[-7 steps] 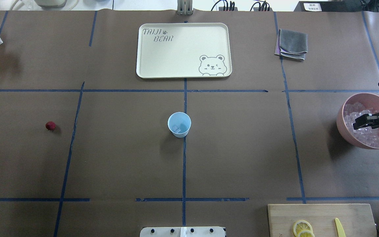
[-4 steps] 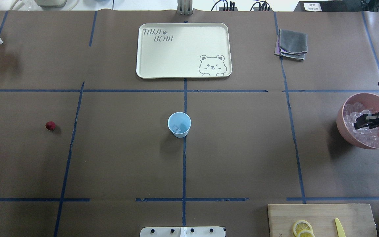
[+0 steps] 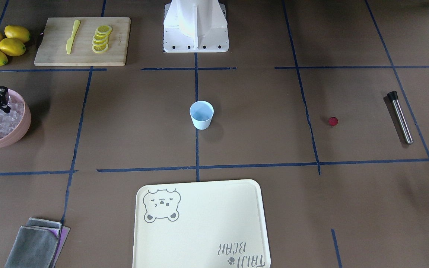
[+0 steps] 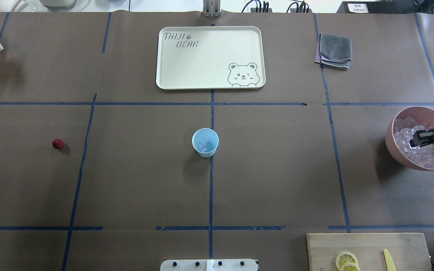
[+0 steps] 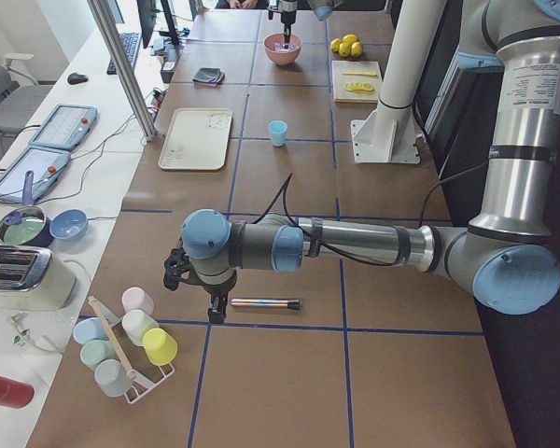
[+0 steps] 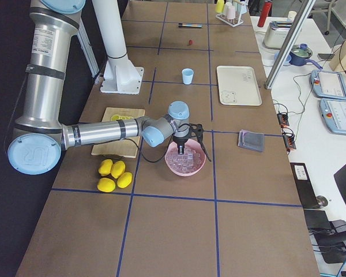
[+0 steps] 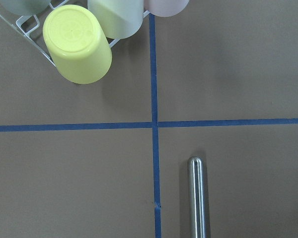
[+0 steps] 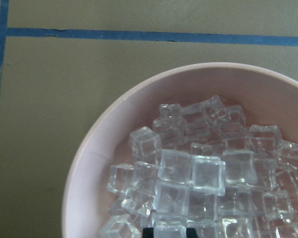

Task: Mash ice and strawberries in cup
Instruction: 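Lower the right gripper into the bowl and grasp another ice cube, then carry the ice cube with the right gripper over the cup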

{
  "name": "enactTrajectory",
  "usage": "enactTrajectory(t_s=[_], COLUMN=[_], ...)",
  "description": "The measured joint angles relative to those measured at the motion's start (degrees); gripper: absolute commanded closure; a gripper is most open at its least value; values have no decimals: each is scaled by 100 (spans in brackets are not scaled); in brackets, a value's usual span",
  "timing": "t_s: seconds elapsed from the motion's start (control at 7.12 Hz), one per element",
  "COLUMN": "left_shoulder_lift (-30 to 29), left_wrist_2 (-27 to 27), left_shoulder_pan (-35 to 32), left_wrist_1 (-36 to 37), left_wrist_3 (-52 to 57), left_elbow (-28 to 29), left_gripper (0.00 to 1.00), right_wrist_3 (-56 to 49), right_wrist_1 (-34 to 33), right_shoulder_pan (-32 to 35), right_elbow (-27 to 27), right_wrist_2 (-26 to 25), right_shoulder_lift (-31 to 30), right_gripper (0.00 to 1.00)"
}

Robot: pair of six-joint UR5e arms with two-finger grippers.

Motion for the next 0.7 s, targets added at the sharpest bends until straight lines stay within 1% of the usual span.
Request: enactTrajectory(t_s=[0.28,0.42,0.56,0.7], left_shoulder_lift=[0,0,0,0], left_wrist_2=[0,0,0,0], left_shoulder_pan=[2,2,2,2], left_wrist_1=[-2,-6,-8,-8], left_wrist_3=[3,5,6,6], left_elbow=[2,9,20,32], left_gripper=[0,0,0,0], right_wrist_3=[8,17,29,39], right_wrist_1=[-199,-442,-955,-1670], right_shoulder_pan=[259,267,185,65], right_elbow=[478,656,815,934], right_wrist_2=[366,453,464,428], right_shoulder_lift=[-61,71,450,988], right_gripper=[100,100,100,100])
